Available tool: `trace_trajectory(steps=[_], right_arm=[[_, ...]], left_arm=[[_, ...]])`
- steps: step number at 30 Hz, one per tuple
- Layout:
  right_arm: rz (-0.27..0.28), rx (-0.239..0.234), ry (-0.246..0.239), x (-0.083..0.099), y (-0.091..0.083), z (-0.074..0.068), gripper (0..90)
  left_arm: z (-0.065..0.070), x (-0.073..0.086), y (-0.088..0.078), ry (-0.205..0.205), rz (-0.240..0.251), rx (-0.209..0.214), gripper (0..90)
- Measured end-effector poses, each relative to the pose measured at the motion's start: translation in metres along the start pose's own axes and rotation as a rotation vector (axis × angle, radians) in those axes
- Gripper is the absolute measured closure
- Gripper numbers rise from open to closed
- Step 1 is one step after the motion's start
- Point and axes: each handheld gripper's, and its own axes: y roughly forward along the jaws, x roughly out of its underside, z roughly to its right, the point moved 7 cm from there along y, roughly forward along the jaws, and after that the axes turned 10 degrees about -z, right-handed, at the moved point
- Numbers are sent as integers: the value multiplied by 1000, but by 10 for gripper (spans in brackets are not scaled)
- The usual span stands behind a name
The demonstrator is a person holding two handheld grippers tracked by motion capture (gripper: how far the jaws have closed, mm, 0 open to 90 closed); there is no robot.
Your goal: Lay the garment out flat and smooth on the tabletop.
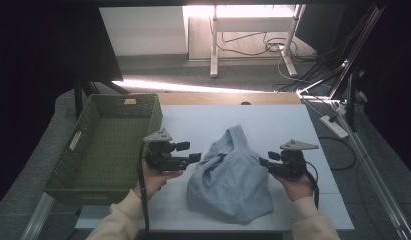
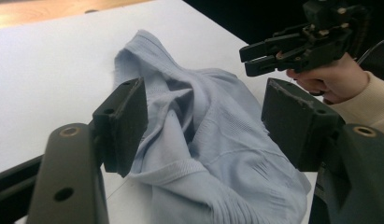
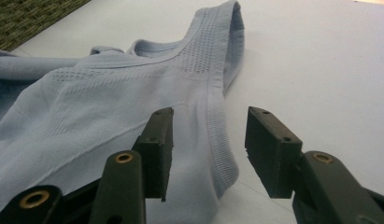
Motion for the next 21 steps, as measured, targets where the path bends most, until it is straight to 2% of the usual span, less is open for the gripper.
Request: trace_trajectory(steps=[9,16,21], right_arm=[[13,-9,-19,4,-5,-7,499],[9,-12,-19,7,-6,-8,491],[8,-13,-20,8,-5,-9,488]], left_arm=[[-1,-14,41,18,-67,-18,318],[-12,-19,75,13,-139,-32,328],[-19,-19,90,25,-179,-43,332]])
